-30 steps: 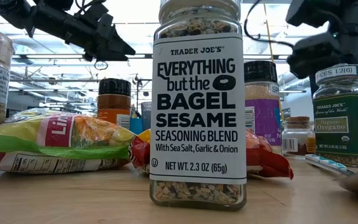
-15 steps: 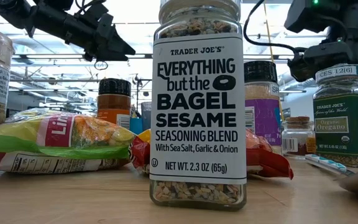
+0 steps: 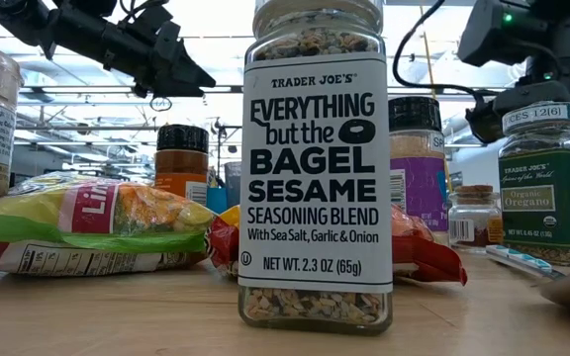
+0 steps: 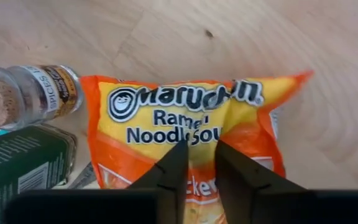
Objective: Pick & Place Food Item
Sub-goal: Put the orange noodle pack into the blue bin
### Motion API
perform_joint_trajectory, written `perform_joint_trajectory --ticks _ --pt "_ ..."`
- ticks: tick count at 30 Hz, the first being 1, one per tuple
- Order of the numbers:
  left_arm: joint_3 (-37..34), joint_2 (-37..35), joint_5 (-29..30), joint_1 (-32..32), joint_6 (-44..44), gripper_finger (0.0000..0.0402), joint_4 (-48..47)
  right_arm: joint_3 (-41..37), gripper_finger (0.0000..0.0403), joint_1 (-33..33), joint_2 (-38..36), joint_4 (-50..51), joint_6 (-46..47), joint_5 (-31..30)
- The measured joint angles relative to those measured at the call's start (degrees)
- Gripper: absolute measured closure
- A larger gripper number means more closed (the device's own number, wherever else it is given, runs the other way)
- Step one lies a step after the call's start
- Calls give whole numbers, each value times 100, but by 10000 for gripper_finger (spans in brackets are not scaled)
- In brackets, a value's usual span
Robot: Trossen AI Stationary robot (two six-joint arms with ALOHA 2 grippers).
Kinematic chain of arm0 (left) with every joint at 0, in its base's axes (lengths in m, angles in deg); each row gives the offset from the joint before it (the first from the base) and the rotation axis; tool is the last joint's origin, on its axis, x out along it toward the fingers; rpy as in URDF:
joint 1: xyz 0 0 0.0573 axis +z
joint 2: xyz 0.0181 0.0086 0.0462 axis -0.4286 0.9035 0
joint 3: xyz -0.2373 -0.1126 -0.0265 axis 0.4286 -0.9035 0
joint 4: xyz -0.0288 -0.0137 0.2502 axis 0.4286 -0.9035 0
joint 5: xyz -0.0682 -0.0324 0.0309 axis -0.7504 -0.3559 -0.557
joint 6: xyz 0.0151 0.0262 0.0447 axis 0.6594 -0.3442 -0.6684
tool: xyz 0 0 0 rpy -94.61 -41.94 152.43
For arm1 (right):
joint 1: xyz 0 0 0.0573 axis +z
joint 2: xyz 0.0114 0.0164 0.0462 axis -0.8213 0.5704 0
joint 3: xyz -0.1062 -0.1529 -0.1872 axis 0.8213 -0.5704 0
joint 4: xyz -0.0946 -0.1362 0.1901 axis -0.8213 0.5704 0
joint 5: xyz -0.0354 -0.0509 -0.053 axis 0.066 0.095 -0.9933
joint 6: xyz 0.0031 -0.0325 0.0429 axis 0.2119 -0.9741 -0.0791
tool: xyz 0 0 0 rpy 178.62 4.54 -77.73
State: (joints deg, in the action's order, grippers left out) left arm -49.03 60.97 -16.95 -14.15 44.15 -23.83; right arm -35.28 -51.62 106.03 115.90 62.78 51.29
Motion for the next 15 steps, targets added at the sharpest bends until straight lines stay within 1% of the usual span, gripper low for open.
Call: perform_joint_trajectory --ticks 3,4,8,12,15 --pt "0 0 0 0 0 124 0 0 389 0 -43 -107 -45 -30" --pt "0 0 0 0 0 123 0 0 396 -9 -78 -148 -43 -126" --pt "0 0 -2 2 -2 123 0 198 400 29 -278 -141 -100 -559" --pt "0 0 -2 0 7 123 0 584 402 128 -518 -52 -376 -957" --pt "0 0 -2 2 17 123 3 856 402 204 -694 -53 -674 -1381"
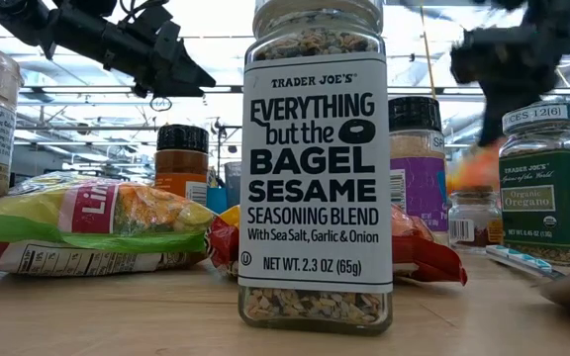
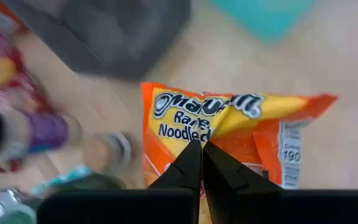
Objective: Pick & Place Food Item
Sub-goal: Put the orange noodle pack into the blue bin
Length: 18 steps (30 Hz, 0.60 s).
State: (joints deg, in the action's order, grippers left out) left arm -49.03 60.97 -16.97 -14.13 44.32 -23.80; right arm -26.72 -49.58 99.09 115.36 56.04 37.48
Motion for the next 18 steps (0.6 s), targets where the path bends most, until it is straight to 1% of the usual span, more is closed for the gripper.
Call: perform_joint_trajectory --ticks 5,8,10,12,15,18 --pt "0 0 -2 -2 56 124 132 132 403 62 -214 -397 -774 -911" --pt "0 0 -4 -2 140 124 333 132 403 62 -213 -877 -1396 -1391" --pt "0 0 -9 0 183 123 508 93 403 62 -164 -1402 -1986 -1635" --pt "0 0 -118 0 248 124 687 7 403 60 -92 -2005 -2734 -1670" --pt "0 68 -458 -2 371 124 1086 -133 403 60 94 -3013 -4082 -1661" --pt "12 196 -957 13 584 124 1498 -285 403 60 350 -4022 -5448 -1618"
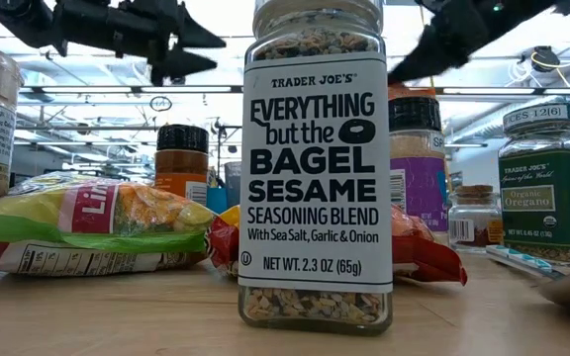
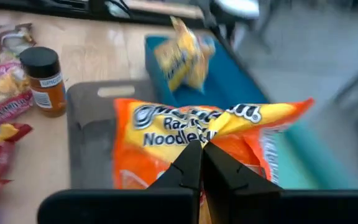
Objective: Pick & Place Food Item
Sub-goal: Put the orange noodle pack into the blue bin
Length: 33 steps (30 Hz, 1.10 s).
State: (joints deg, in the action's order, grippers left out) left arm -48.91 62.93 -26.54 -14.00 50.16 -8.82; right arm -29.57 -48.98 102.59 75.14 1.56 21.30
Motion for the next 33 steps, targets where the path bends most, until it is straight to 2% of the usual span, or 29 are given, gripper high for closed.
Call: perform_joint_trajectory --ticks 4,9,16,21,33 --pt "467 406 -516 18 50 124 -231 -86 403 0 392 -1151 -1186 4" --pt "1371 1194 -838 18 6 123 -814 -86 403 -2 789 -2001 -1712 4" --pt "2119 2141 -1419 15 136 123 -900 -86 403 -42 1080 -2247 -1763 -12" --pt "2434 2646 -1485 11 488 124 -897 -86 403 -74 1199 -2475 -1824 -17" --pt "2528 3042 -1900 -19 941 124 -426 -86 403 -255 1208 -2576 -1914 2"
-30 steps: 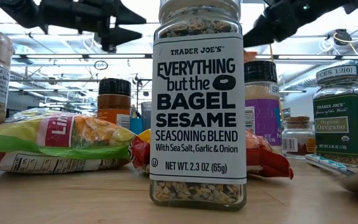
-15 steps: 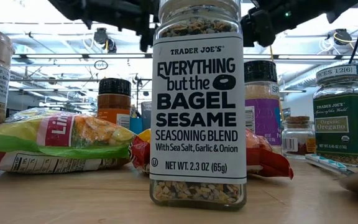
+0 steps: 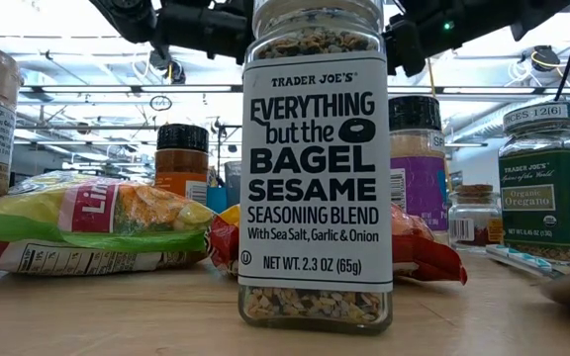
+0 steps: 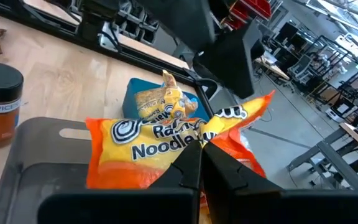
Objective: Pick & Place Food Item
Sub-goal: Put the orange noodle pack into the blue bin
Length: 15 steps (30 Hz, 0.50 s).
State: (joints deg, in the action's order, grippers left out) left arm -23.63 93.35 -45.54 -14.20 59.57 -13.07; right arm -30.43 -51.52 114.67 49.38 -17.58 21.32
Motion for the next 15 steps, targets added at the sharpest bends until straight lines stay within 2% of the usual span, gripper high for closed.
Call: perform_joint_trajectory --ticks 8,15 --pt "2 130 420 59 273 124 67 0 403 16 2 -294 -232 5" --pt "7 302 174 54 290 124 633 0 403 16 2 -299 -240 8"
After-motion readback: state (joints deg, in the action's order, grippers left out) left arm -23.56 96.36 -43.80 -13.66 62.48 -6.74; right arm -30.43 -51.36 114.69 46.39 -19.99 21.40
